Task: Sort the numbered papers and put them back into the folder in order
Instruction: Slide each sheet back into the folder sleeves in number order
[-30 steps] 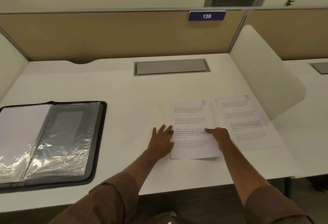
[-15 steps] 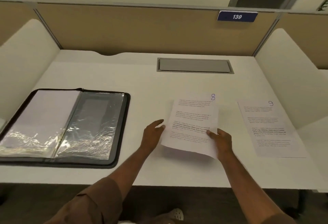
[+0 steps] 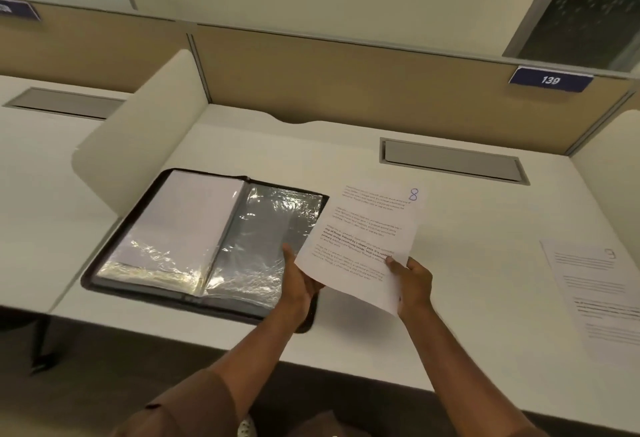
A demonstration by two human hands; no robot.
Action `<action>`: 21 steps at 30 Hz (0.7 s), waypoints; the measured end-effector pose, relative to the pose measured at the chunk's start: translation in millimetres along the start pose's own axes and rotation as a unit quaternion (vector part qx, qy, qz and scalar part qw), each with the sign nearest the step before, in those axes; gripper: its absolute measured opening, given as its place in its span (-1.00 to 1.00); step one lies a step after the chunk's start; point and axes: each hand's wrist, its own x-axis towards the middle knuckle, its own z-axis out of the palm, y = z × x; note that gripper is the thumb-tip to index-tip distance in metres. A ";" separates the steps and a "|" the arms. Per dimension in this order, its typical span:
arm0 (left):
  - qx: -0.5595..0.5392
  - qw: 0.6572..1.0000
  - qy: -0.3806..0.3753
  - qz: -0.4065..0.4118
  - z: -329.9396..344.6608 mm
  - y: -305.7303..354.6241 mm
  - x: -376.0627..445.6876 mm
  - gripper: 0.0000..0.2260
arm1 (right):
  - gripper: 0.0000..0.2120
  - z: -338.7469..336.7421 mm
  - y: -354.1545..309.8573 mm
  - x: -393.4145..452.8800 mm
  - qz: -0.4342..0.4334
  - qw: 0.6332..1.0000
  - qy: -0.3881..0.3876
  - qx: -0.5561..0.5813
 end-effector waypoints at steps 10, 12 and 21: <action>0.045 0.993 0.080 0.067 -88.5 35.0 -5.8 -0.73 | -0.89 129.2 21.9 -52.0 0.015 1.000 -0.019 0.003; 0.052 0.990 0.119 0.062 -109.4 37.9 0.0 -0.66 | -0.87 148.4 30.7 -58.3 0.015 0.999 -0.037 -0.001; 0.033 0.973 0.220 0.066 -203.9 53.6 -22.5 -0.62 | -0.84 188.6 76.6 -80.7 -0.098 0.970 -0.085 -0.207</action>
